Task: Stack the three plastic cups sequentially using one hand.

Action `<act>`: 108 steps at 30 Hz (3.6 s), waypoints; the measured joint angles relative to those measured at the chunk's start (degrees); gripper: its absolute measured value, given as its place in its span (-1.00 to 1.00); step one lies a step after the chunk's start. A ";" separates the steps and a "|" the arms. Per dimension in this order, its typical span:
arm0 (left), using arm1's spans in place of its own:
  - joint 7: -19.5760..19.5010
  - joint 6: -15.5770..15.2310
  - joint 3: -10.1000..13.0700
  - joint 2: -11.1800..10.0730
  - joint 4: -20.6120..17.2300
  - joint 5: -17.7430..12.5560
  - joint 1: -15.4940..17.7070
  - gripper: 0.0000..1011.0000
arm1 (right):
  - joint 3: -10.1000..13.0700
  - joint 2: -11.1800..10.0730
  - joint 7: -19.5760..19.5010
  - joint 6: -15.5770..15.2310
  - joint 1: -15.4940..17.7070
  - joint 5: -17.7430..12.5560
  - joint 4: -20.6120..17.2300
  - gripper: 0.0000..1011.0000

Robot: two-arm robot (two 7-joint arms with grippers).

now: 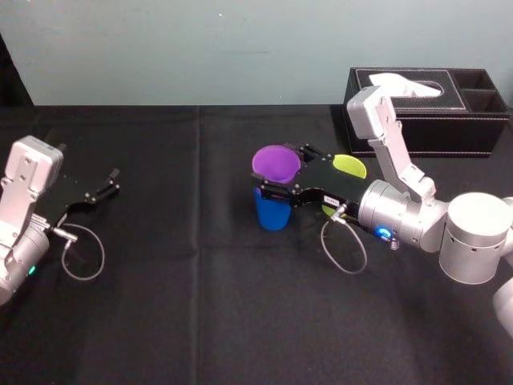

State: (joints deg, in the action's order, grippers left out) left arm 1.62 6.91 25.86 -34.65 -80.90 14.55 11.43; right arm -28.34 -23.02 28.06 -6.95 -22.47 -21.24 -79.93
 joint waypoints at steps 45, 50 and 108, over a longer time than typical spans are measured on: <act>0.00 0.00 0.00 0.00 0.00 0.00 0.00 1.00 | 15.32 -8.17 -9.58 2.39 25.39 -2.01 -18.56 0.98; 0.00 0.00 0.00 0.00 0.00 0.00 0.00 1.00 | 15.32 -7.11 -9.51 2.67 24.93 -1.16 -16.49 0.98; 0.00 0.00 0.00 0.00 0.00 0.00 0.00 1.00 | 13.18 3.77 -9.03 3.51 10.42 4.35 2.94 0.98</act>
State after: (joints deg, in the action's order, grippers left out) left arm 1.62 6.91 25.86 -34.64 -80.90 14.55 11.43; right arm -15.15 -19.25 19.03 -3.43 -12.06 -16.89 -76.99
